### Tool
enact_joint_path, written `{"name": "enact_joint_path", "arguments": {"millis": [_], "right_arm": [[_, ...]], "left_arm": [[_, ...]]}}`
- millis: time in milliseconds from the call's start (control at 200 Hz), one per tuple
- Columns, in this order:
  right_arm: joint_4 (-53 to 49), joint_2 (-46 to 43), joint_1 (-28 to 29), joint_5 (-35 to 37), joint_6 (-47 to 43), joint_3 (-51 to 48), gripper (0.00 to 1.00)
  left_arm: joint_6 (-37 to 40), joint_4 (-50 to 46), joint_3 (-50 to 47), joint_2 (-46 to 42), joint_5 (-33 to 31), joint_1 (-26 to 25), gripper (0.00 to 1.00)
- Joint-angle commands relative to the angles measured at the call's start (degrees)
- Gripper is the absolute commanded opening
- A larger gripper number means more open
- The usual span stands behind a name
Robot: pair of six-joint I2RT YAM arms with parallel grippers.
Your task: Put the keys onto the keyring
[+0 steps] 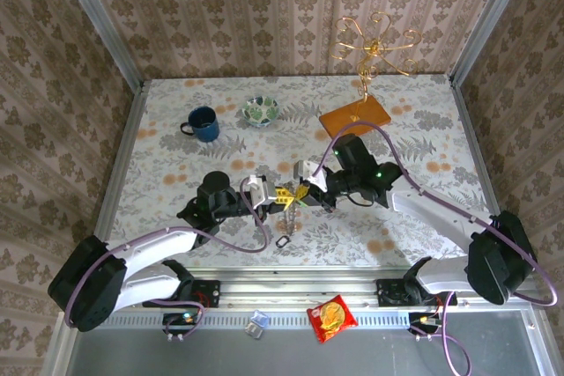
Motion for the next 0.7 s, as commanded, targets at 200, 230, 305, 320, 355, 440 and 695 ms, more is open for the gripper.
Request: {"name": "enact_joint_path", "arguments": {"millis": [200,230,305,320,355,440,695], "right_arm": [[2.18,-6.10,-0.81,-0.45,1.07,-3.27,0.25],[2.09,-6.41,-0.81,-0.43,1.10,-3.60,0.26],[1.15,-6.71,-0.81,-0.44,1.03,-3.86,0.27],[0.92,-6.63,-0.81,-0.45,1.03,-3.98,0.27],[0.56,-6.54,-0.81,-0.24,1.08,-4.12,0.28],[0.82,-6.20,-0.81,-0.06,1.66,-4.81,0.28],[4.52,-4.72,0.30,1.33,4.04,-5.89,0.33]], "left_arm": [[-1.16,5.32,-0.31,-0.47,2.10,0.14,0.00],[-1.12,5.36,-0.31,-0.55,2.12,0.14,0.00],[-1.20,5.58,-0.31,-0.46,2.03,0.19,0.00],[-1.19,5.66,-0.31,-0.46,2.15,0.20,0.00],[-1.33,5.74,-0.29,-0.48,2.15,0.20,0.00],[-1.47,6.17,-0.23,-0.46,2.17,0.11,0.00],[-2.53,8.08,-0.31,-0.20,1.89,0.18,0.00]]}}
